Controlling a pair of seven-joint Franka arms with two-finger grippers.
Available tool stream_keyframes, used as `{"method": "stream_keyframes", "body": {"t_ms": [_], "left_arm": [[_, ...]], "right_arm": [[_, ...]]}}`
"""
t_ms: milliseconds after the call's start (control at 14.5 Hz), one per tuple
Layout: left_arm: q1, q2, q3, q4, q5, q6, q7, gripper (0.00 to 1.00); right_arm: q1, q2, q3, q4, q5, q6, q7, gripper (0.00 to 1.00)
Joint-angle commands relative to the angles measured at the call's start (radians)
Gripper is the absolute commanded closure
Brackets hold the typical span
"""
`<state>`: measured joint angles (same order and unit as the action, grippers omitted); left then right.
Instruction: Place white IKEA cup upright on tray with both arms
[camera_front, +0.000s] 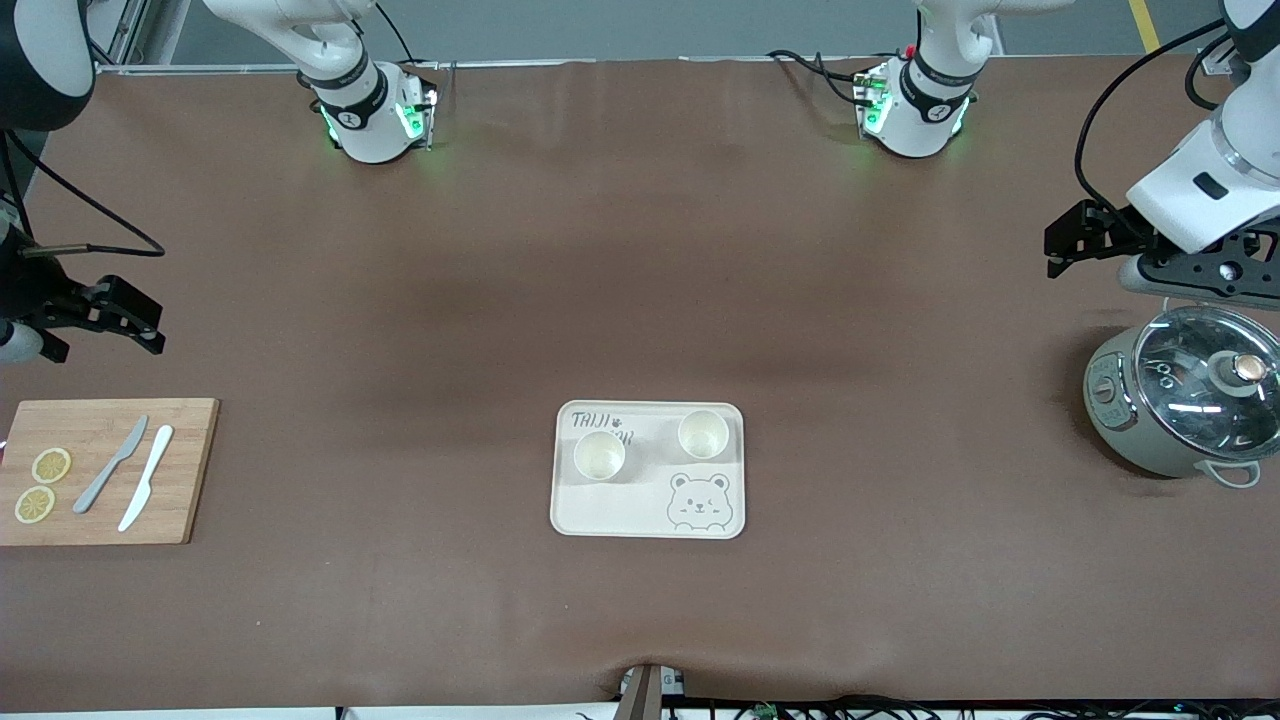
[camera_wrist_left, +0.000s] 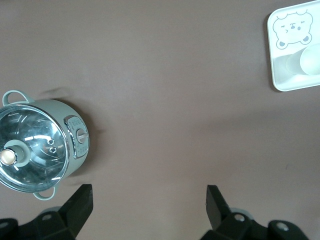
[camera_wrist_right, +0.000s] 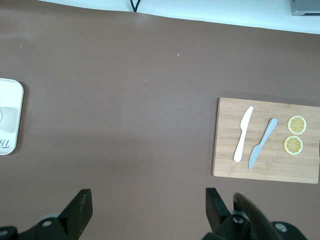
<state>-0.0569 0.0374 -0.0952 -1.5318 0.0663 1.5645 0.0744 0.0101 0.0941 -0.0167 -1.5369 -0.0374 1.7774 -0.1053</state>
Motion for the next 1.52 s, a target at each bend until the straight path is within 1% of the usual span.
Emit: {"method": "stream_keyframes", "body": {"t_ms": [0, 621, 967, 1105, 1450], "left_arm": [[0.006, 0.009, -0.004, 0.021, 0.020, 0.000, 0.002, 0.00], [-0.034, 0.009, -0.005, 0.021, 0.020, 0.032, -0.002, 0.00], [-0.032, 0.010, -0.004, 0.021, 0.020, 0.061, -0.004, 0.00], [-0.032, 0.029, -0.005, 0.021, 0.018, 0.080, -0.004, 0.00], [-0.034, 0.035, -0.005, 0.021, 0.015, 0.083, -0.001, 0.00]], "right_arm": [[-0.015, 0.001, 0.011, 0.003, -0.004, 0.006, 0.004, 0.00], [-0.022, 0.003, 0.011, 0.003, -0.004, 0.022, 0.004, 0.00], [-0.022, 0.003, 0.009, 0.003, -0.004, 0.022, 0.002, 0.00], [-0.024, 0.003, 0.009, 0.001, -0.004, 0.017, 0.004, 0.00], [-0.030, 0.003, 0.011, 0.001, -0.004, 0.014, 0.004, 0.00]]}}
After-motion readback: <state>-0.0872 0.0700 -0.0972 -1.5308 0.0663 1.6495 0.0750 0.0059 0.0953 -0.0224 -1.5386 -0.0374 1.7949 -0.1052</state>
